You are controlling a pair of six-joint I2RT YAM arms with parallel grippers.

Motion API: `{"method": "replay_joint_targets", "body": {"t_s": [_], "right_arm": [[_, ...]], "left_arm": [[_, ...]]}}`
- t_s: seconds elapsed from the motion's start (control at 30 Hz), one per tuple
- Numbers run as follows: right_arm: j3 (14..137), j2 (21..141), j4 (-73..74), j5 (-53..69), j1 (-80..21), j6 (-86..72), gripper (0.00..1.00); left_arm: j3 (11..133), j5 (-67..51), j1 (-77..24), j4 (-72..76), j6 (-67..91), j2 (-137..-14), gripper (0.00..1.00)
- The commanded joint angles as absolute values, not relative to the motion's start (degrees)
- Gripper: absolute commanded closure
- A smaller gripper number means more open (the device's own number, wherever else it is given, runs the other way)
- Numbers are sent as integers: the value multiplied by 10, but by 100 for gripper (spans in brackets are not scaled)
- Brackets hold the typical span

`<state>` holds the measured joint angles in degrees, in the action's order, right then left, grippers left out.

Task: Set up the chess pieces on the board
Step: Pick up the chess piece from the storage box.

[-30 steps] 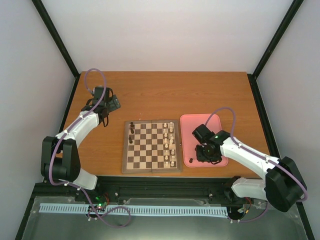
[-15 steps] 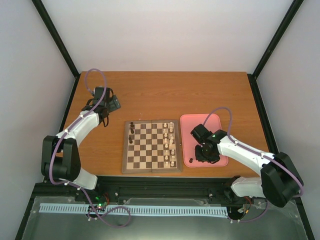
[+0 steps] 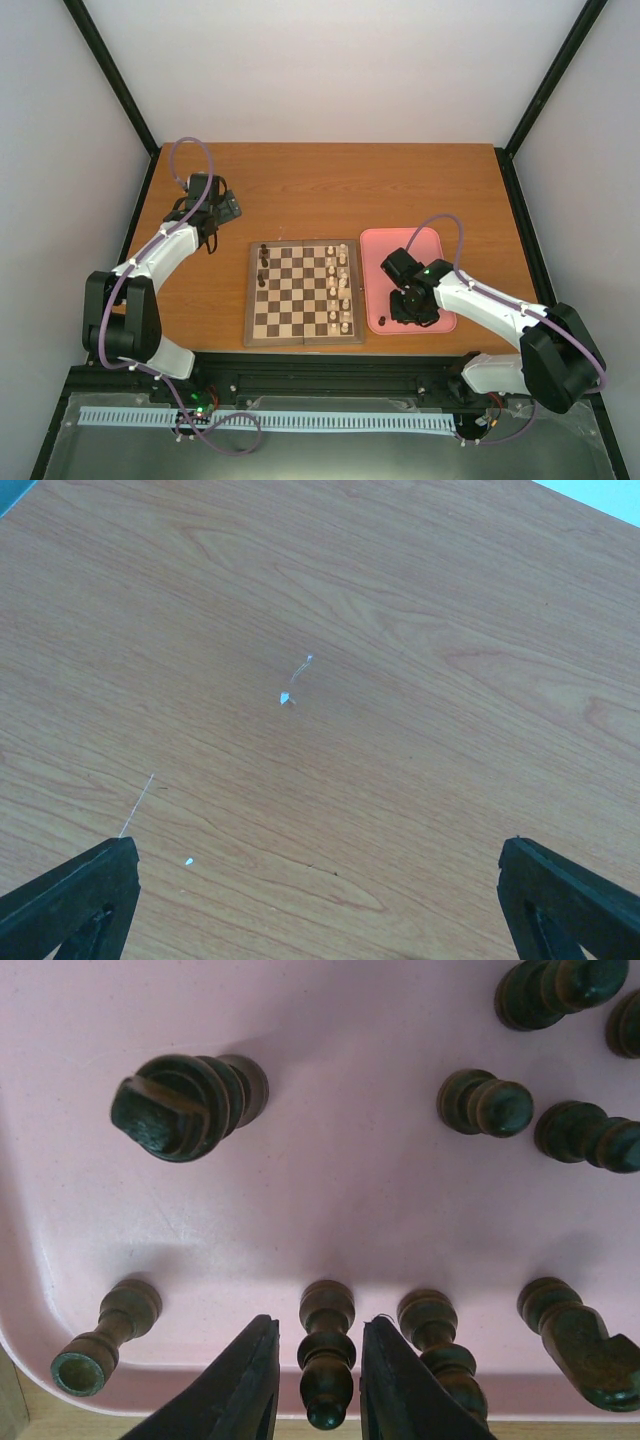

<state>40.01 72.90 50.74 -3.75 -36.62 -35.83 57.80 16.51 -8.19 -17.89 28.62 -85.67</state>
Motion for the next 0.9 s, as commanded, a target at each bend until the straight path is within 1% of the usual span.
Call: {"method": "replay_joint_targets", "body": {"t_s": [0.0,0.17,0.37,0.43,0.63,0.87], "right_arm": [[393,733,508,-37,-368,-364,75],[393,737,511,-39,-372,-366,79],[393,742,514,-40,-377,-367,90],[395,741,515,-41,-378,-368,92],[433,726,554,-57,-383,-368,94],[520,725,638,-78,-399,-354,96]], "left_arm": [[598,172,-86,-179,280,-857,0],[598,173,-86,-179,280,-855,0],[598,174,-86,-179,280,-855,0],[598,174,-86,-179,280,-856,0],[600,176,-86,-181,279,-856,0],[600,176,-86,-183,279,-851,0]]}}
